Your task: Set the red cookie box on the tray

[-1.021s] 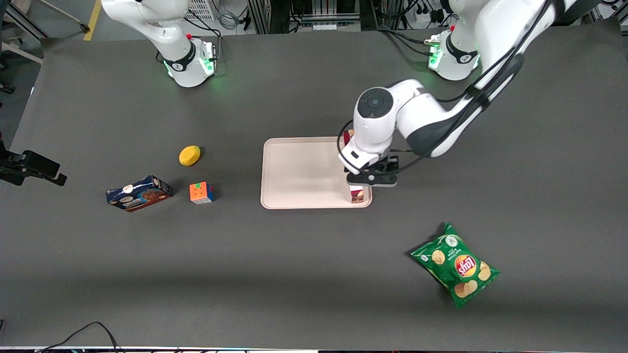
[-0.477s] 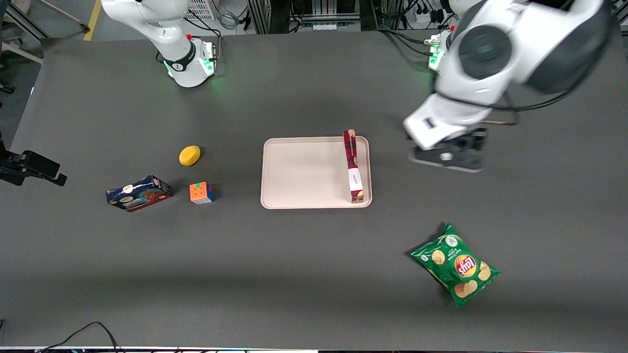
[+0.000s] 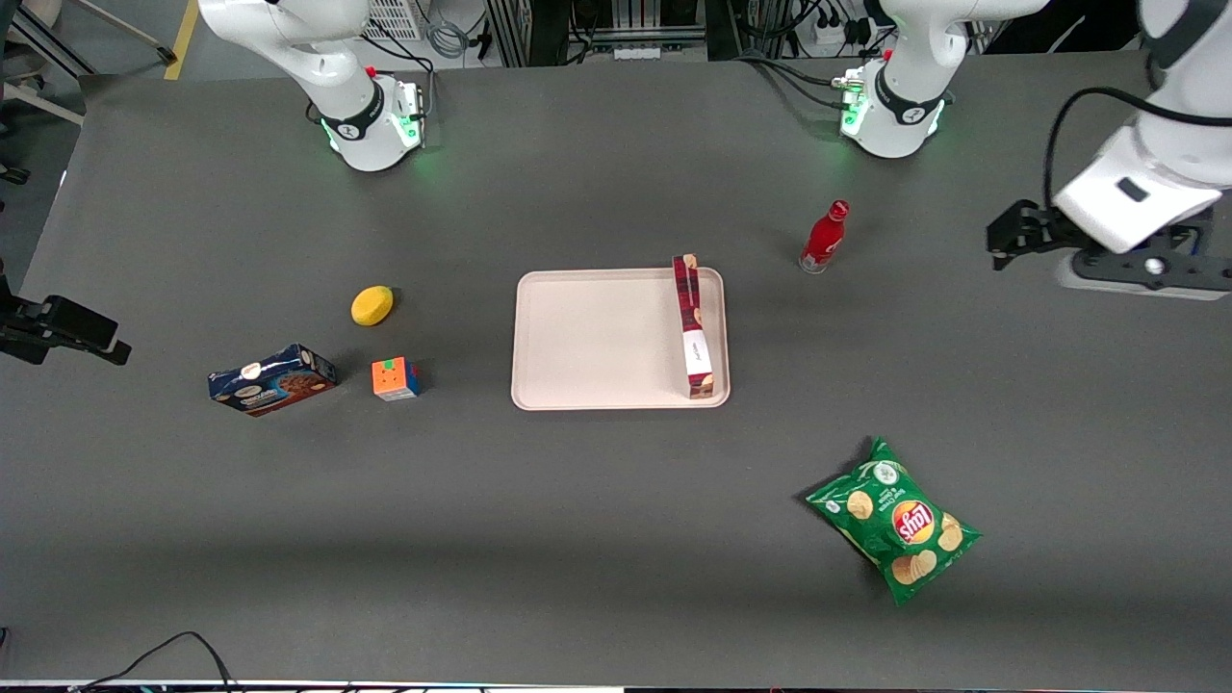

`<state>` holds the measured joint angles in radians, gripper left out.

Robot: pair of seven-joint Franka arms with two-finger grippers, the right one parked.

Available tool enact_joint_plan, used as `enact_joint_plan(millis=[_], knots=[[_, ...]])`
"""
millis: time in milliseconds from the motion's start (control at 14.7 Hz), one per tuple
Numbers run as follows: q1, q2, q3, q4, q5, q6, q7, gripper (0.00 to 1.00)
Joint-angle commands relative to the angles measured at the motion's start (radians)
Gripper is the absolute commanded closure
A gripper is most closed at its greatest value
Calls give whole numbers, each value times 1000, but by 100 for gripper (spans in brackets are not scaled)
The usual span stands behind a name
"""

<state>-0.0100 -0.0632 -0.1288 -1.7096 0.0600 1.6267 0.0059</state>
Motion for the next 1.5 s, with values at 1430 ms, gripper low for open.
enact_joint_plan(millis=[1430], knots=[[-44,65,14,-33,-28,73,-63,0]])
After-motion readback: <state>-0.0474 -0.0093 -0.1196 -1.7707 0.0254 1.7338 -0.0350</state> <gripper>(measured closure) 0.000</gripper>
